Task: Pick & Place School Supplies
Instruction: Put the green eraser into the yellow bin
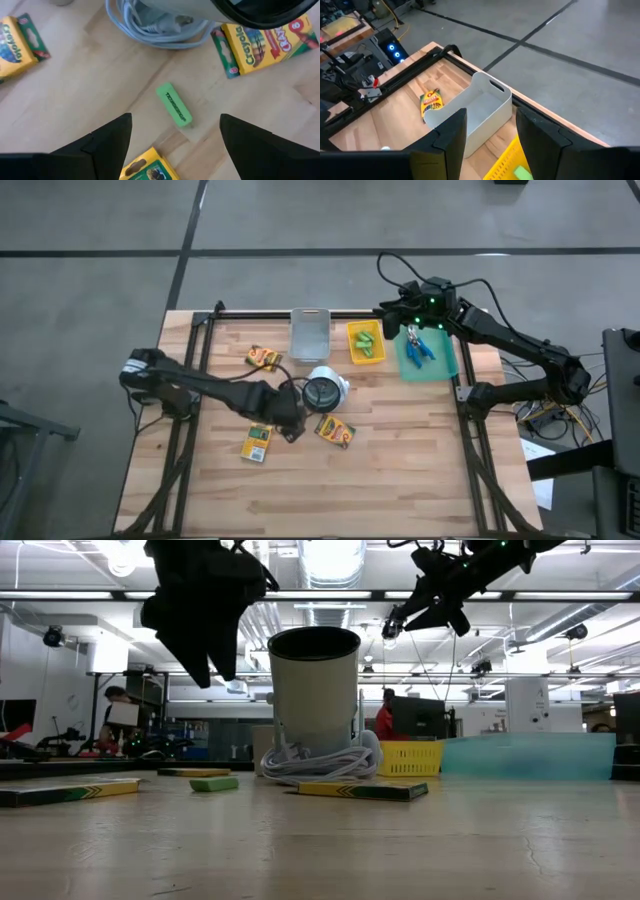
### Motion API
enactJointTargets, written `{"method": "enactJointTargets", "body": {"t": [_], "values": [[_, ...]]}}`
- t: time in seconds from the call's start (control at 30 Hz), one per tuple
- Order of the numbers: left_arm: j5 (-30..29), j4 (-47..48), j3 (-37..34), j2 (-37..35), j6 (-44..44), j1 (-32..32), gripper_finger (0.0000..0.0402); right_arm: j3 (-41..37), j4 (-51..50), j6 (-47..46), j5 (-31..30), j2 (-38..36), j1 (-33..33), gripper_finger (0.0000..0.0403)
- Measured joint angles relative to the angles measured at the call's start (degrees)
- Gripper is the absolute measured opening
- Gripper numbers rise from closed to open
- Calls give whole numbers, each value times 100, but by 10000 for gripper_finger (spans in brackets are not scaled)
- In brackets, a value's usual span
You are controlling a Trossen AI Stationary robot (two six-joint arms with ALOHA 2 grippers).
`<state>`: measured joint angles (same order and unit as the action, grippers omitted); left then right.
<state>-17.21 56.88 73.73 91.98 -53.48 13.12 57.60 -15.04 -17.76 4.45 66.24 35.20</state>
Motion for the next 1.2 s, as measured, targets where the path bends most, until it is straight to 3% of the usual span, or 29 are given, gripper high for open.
{"method": "enactJointTargets", "body": {"t": [0.53,0.77,0.93,1.2], "values": [[-1022,78,-11,-32,-443,428,305,-2,-322,-22,2,-2,-2,164],[-1034,-225,-512,-417,-690,571,305,-2,-317,-207,4,-2,-4,164],[-1083,-1287,-1377,-959,-676,725,305,-2,-317,-508,3,-2,-4,164],[-1152,-3939,-3158,-1565,-237,877,305,-2,-313,-884,0,-2,-6,164]]}}
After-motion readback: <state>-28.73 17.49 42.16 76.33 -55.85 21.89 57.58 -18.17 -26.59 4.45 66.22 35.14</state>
